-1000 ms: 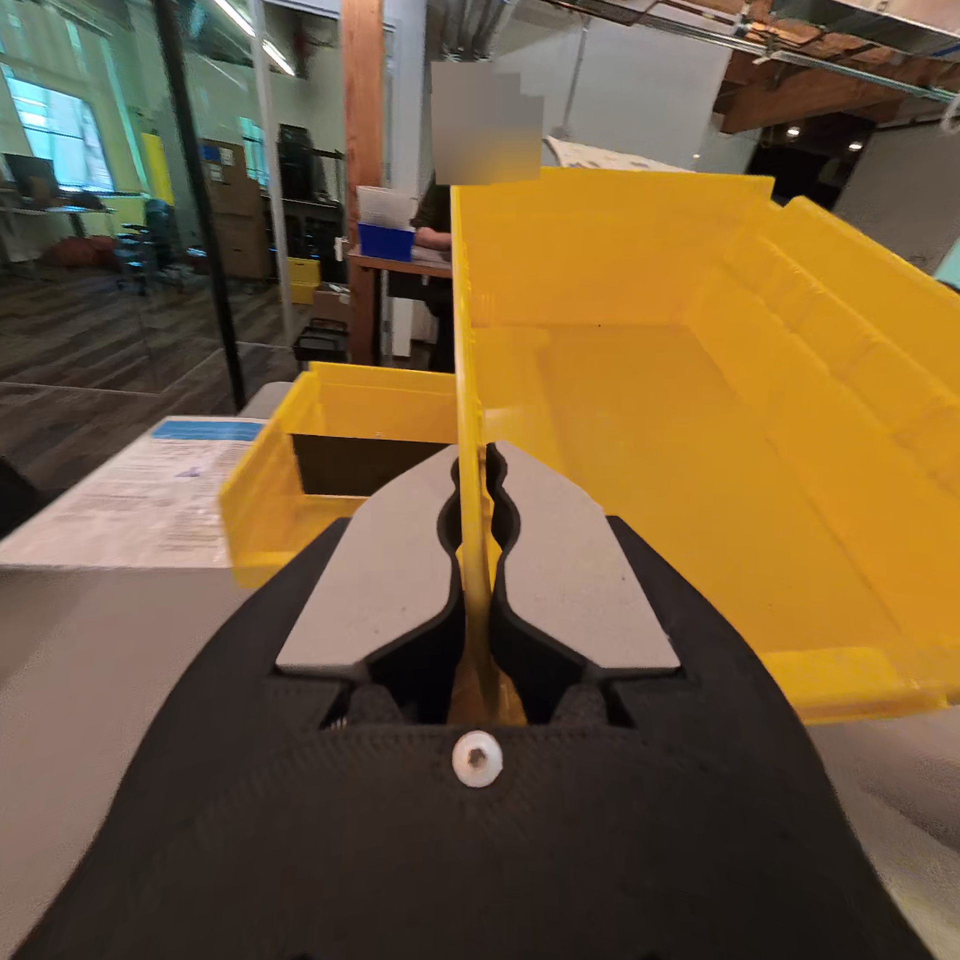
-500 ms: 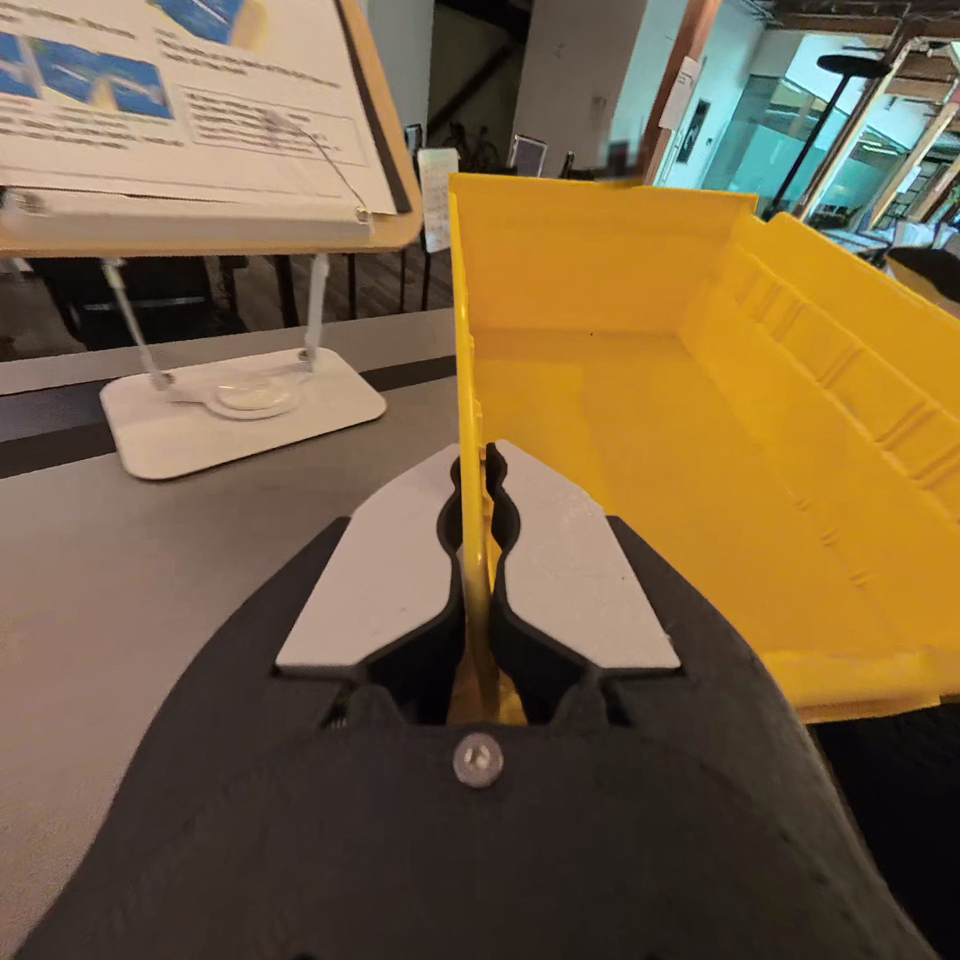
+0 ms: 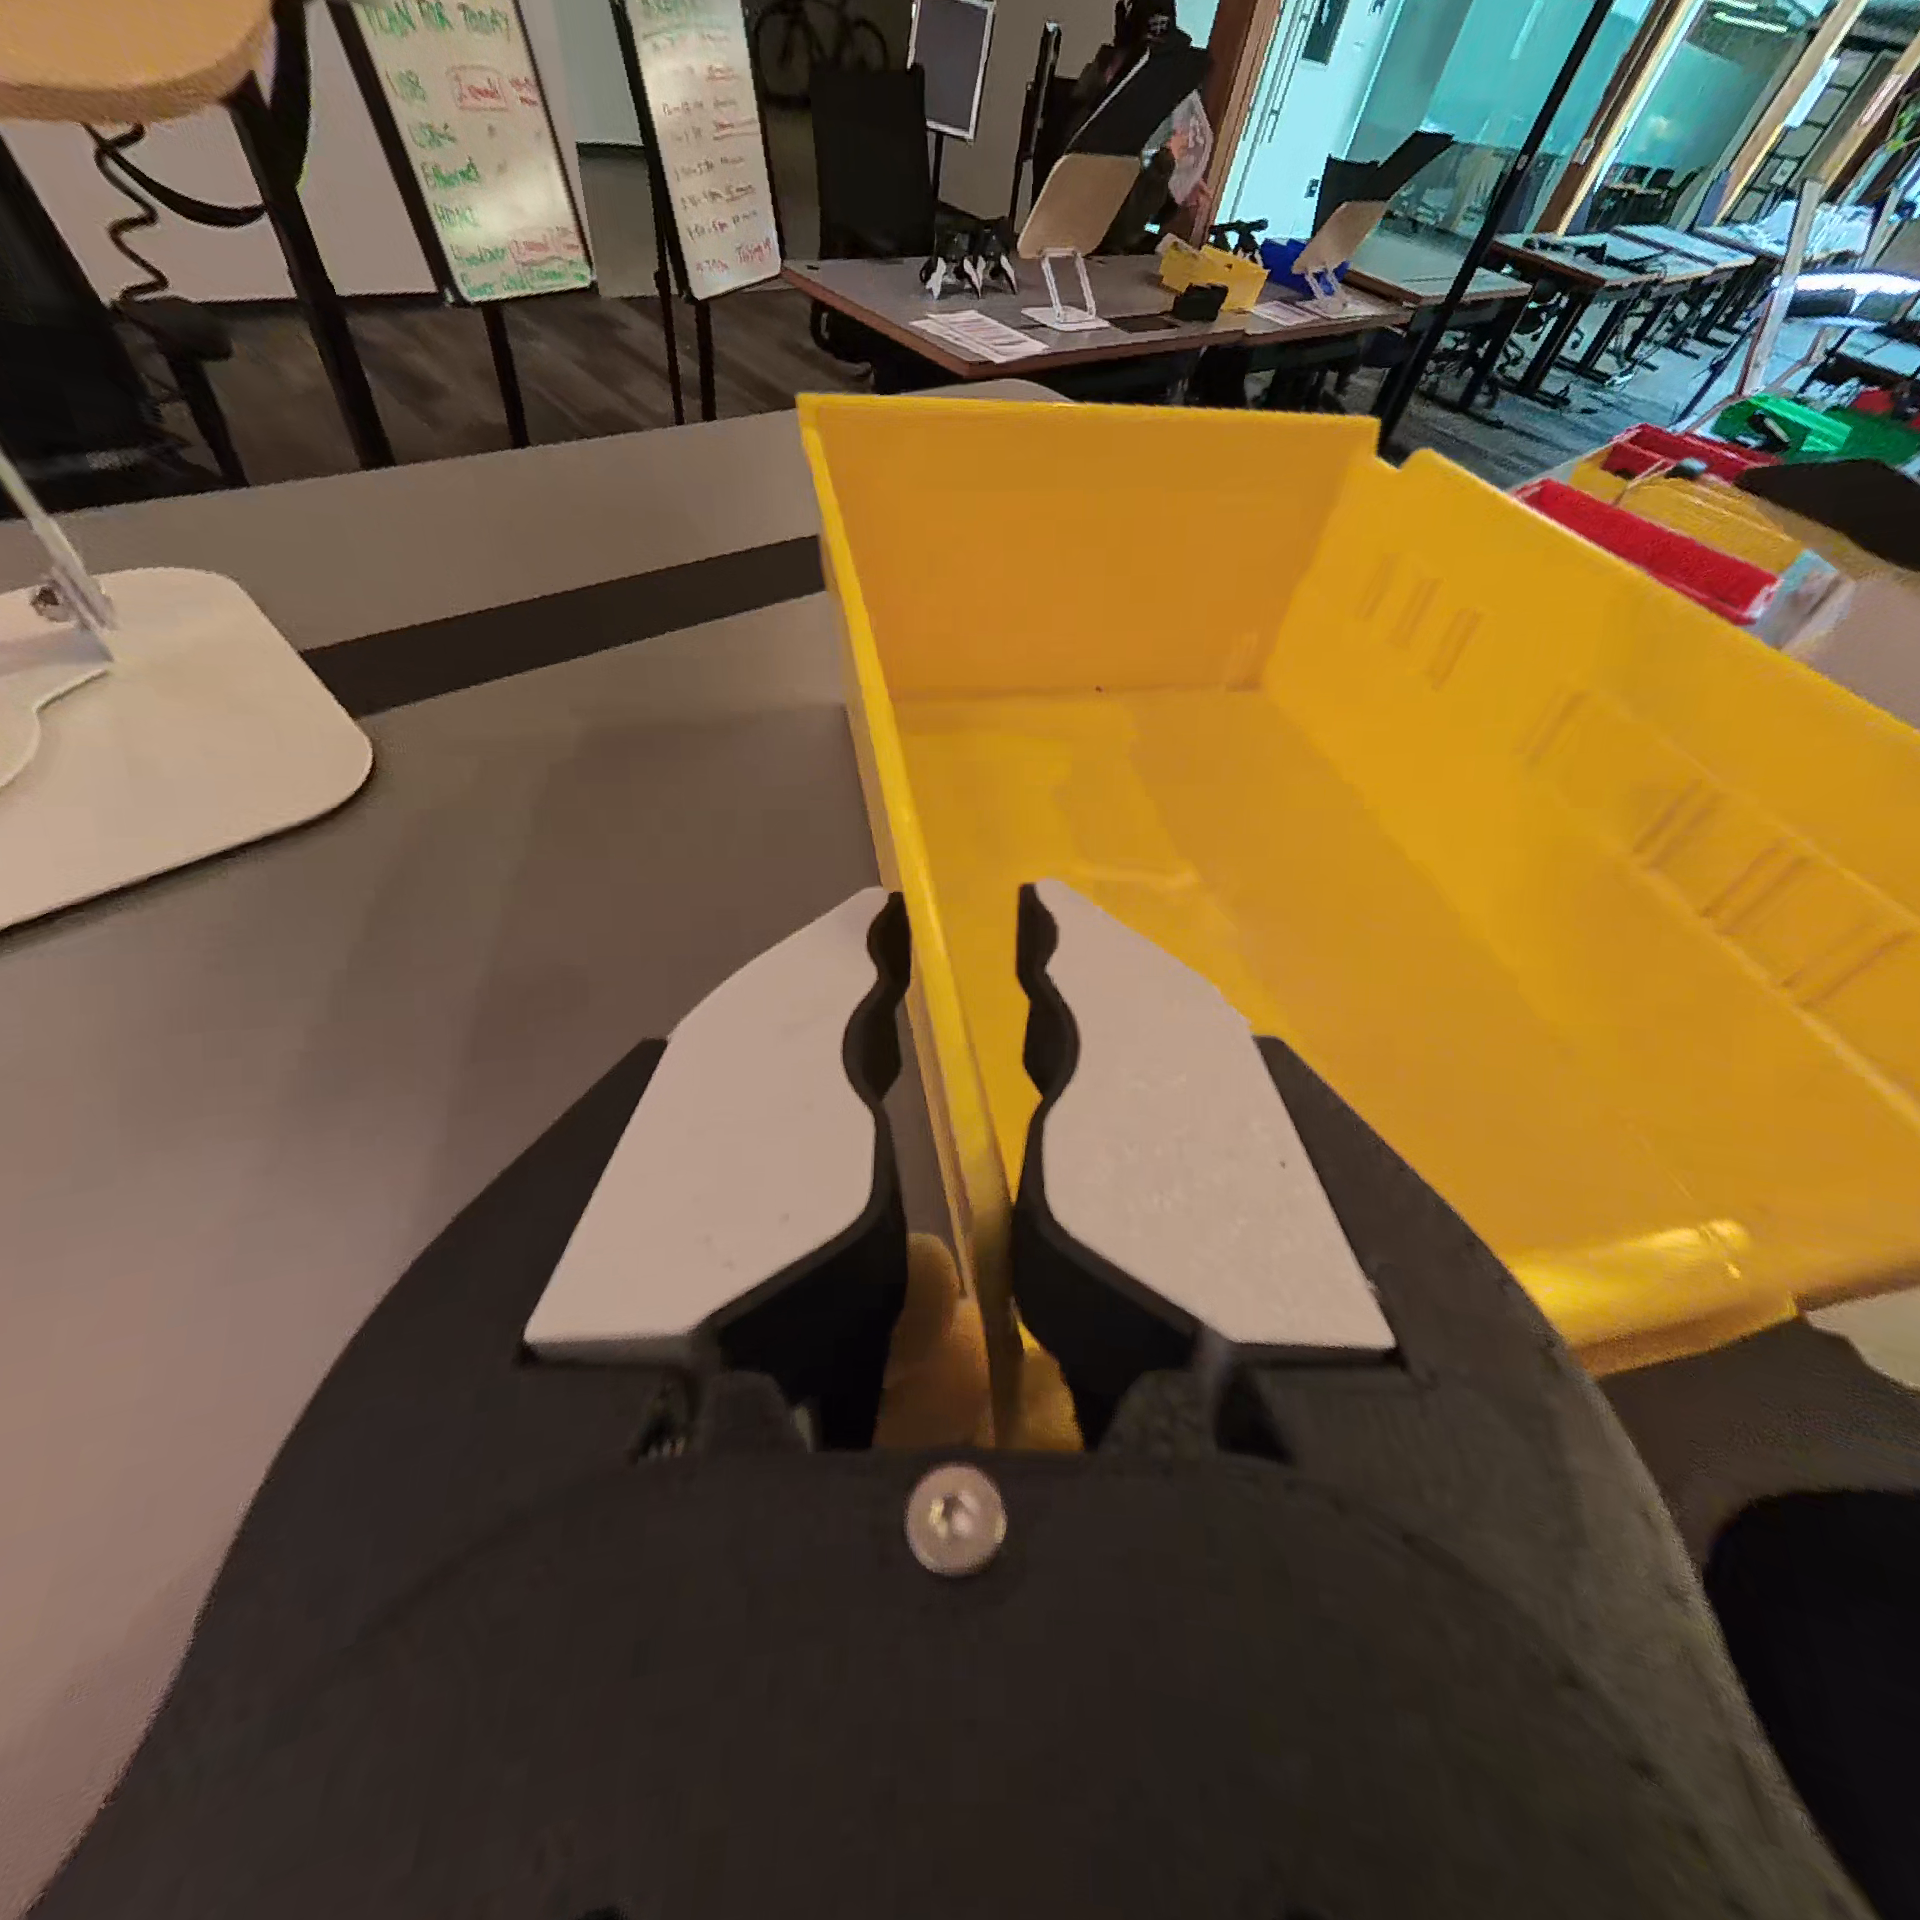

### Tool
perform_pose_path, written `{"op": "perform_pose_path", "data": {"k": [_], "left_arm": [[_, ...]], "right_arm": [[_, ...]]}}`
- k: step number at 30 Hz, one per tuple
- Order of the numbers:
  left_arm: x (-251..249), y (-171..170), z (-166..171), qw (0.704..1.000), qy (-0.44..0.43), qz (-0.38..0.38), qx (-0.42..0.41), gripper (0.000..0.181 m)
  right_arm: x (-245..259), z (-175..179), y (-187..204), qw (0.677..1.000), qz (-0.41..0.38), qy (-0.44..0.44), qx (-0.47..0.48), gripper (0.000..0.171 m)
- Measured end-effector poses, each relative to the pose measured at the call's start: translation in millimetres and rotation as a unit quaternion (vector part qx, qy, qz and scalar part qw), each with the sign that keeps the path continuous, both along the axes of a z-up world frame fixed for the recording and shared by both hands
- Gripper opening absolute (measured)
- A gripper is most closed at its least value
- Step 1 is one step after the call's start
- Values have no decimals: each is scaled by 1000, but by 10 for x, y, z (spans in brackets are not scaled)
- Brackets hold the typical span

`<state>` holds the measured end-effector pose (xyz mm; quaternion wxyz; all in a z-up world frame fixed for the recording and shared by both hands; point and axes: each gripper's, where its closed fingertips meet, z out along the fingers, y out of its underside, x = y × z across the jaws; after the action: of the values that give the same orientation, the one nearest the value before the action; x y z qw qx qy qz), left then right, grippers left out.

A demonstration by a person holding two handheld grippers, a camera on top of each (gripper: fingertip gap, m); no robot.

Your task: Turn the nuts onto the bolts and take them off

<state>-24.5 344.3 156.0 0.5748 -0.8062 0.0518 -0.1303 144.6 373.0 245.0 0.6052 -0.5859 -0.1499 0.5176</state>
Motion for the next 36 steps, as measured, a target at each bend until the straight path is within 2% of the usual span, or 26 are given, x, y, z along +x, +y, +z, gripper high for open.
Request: {"op": "perform_pose_path", "data": {"k": [1, 4, 12, 19, 20, 24, 26, 28, 31, 33, 34, 36], "left_arm": [[42, 50, 4, 1000, 7, 2, 6, 22], [251, 186, -6, 1000, -11, -14, 8, 38], [920, 593, 41, 985, -155, -67, 30, 72], [1371, 1042, 134, 972, -216, -79, 48, 87], [1391, 1108, 123, 972, -218, -77, 48, 87], [1388, 1233, 101, 969, -226, -89, 44, 85], [1348, 1152, 144, 966, -236, -97, 36, 96], [1220, 1012, 265, 968, -227, -97, 54, 96], [1004, 776, 379, 975, -191, -98, 55, 95], [825, 627, 430, 977, -188, -89, 50, 92], [748, 549, 462, 977, -190, -87, 46, 91], [614, 387, 540, 975, -200, -85, 47, 85]], "right_arm": [[19, -26, 95, 1000, 2, 1, -6, 116], [61, -132, 443, 1000, 8, -19, -22, 116], [337, -312, 1492, 994, 27, -85, -63, 113], [512, -387, 2364, 988, 62, -128, -62, 110], [512, -418, 2449, 987, 73, -128, -66, 104], [524, -529, 2630, 985, 85, -128, -82, 104], [696, -377, 2600, 987, 48, -144, -58, 106], [930, -75, 2352, 986, 7, -169, -8, 106], [1366, 303, 1743, 967, -73, -240, 50, 97], [1678, 446, 1278, 951, -137, -271, 52, 90], [1828, 469, 1048, 942, -171, -286, 45, 91], [2080, 398, 619, 926, -226, -301, 22, 102]]}}
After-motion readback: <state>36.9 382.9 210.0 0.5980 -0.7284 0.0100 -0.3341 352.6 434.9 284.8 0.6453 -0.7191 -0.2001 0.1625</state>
